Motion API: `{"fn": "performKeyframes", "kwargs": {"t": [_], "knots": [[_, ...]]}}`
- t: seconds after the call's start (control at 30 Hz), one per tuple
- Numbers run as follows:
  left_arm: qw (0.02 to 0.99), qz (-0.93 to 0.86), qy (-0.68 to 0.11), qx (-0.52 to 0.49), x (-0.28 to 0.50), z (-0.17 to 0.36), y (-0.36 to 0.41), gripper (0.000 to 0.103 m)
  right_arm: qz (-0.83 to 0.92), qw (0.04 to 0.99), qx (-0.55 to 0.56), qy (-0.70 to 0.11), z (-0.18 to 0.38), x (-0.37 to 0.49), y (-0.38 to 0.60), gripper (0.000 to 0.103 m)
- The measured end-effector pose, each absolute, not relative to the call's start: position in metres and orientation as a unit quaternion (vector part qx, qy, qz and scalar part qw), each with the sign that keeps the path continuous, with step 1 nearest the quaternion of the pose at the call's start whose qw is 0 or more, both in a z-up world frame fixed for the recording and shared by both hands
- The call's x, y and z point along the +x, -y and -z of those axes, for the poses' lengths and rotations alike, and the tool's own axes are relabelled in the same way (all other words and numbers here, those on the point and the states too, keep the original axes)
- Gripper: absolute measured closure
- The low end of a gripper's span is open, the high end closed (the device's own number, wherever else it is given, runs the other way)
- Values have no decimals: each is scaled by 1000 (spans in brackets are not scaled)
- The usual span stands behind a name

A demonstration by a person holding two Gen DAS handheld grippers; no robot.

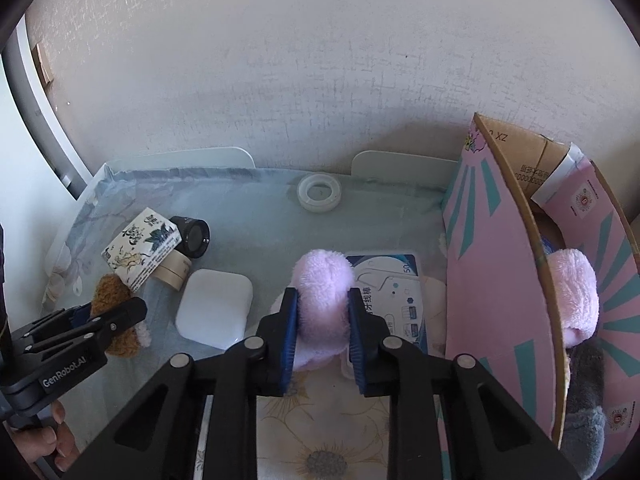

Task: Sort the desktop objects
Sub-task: 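Grasp the brown plush toy with the left tool while the right tool grasps the pink slipper, then carry the brown plush and pink slipper into the box and release both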

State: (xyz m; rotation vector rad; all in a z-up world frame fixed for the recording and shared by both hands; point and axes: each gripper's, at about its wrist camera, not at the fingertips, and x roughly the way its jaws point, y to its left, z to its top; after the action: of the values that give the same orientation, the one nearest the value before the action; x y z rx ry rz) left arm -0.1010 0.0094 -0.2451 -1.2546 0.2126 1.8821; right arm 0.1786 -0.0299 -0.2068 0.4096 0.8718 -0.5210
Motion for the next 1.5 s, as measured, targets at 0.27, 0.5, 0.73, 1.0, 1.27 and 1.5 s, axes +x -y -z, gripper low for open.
{"fn": "performKeyframes", "kwargs": {"t": [0.27,0.5,0.73,1.0,1.27,1.5], "knots": [[432,-763,-98,-471,-102,212,5,68,248,861,202,-395,186,169,27,81],[440,-770,-93,-453,-107,177,14,68,251,868,206,-376,161,157,26,81],[462,-766,-102,-434,-101,148,8,68,246,873,213,-364,140,150,28,81],[495,-756,-108,-415,-90,115,-2,68,228,876,229,-358,115,140,32,81],[518,-750,-131,-389,-69,88,-16,68,228,874,248,-350,95,120,44,81],[564,-723,-145,-371,-40,72,-47,68,243,876,245,-337,79,91,53,81]]}}
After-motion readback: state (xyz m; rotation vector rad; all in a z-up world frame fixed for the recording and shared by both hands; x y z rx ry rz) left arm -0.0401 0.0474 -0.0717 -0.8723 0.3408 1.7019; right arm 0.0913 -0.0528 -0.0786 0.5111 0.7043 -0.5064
